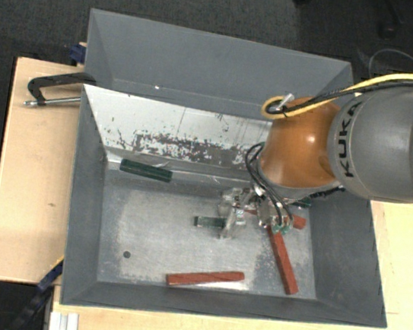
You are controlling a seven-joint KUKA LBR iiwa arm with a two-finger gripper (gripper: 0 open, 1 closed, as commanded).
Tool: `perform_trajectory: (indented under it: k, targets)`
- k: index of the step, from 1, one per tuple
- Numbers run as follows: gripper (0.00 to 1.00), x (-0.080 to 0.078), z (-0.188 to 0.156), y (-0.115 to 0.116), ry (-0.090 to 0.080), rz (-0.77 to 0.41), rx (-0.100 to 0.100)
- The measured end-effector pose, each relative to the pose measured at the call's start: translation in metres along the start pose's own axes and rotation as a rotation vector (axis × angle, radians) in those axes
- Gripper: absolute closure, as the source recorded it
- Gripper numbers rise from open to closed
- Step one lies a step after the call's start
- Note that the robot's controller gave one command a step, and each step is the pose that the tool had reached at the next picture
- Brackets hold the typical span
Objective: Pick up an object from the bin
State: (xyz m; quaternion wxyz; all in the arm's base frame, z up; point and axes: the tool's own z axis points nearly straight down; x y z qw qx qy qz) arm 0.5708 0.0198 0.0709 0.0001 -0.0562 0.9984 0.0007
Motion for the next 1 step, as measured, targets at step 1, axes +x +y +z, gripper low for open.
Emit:
perform_trajectory:
  k: [1]
  targets:
    - [1.0, 0.0051, -0.1808, -0.0043, -0.016, -0.038, 0.002]
